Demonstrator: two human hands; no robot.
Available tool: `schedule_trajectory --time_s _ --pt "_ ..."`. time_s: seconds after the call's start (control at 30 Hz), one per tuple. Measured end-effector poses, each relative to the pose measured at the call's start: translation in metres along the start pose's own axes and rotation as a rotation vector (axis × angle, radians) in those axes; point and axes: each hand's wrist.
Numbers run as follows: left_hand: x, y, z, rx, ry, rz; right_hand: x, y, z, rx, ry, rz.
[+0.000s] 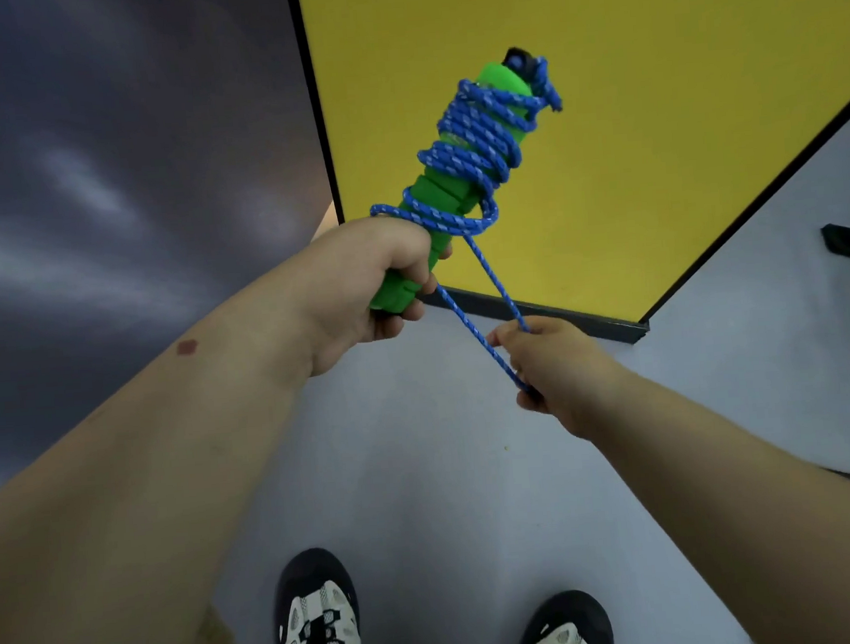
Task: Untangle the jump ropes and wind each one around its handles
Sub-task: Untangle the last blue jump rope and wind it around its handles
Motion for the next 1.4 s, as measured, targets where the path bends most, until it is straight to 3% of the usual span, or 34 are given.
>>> schedule_trajectory --time_s 0.1,0.2,0.33,0.4,0.47,0.57,0.73,0.9,1.07,1.4 --pt "0.006 -0.002 -0.003 0.197 0.153 -0.006 -0.001 -0.003 -0.003 0.125 0.175 -0.145" --pt "0.014 -0.011 -0.003 0.400 0.246 0.028 -0.015 -0.008 -0.003 0.070 0.266 -0.389" --pt "0.023 -0.024 -0.001 0.760 0.393 0.111 -0.053 -0.025 0.001 -0.299 0.116 -0.710" --pt "0.029 -0.032 -0.003 0.939 0.391 0.110 -0.069 -0.039 -0.002 -0.534 0.057 -0.833" --pt "0.030 -0.036 -0.002 1.046 0.374 0.146 -0.075 -0.055 -0.009 -0.600 0.012 -0.898" --pt "0.028 -0.037 0.001 1.154 0.300 0.266 -0.073 -0.077 -0.023 -0.346 -0.165 -0.838" --pt "0.021 -0.030 0.004 1.106 0.097 0.448 -0.055 -0.085 -0.027 0.080 -0.468 -0.609" --pt "0.019 -0.028 -0.004 1.038 0.019 0.371 -0.049 -0.077 -0.024 0.280 -0.575 -0.454" --pt "0.016 -0.026 -0.003 1.008 -0.003 0.313 -0.043 -0.070 -0.021 0.191 -0.519 -0.507" --pt "0.017 -0.025 0.002 0.976 0.020 0.330 -0.049 -0.073 -0.014 -0.101 -0.158 -0.621"
Point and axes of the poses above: each hand's wrist, its own x-axis towards the middle knuckle, its own z-axis out of the palm, y = z × x, and after that the axes turned 2 degrees about -z, right-handed
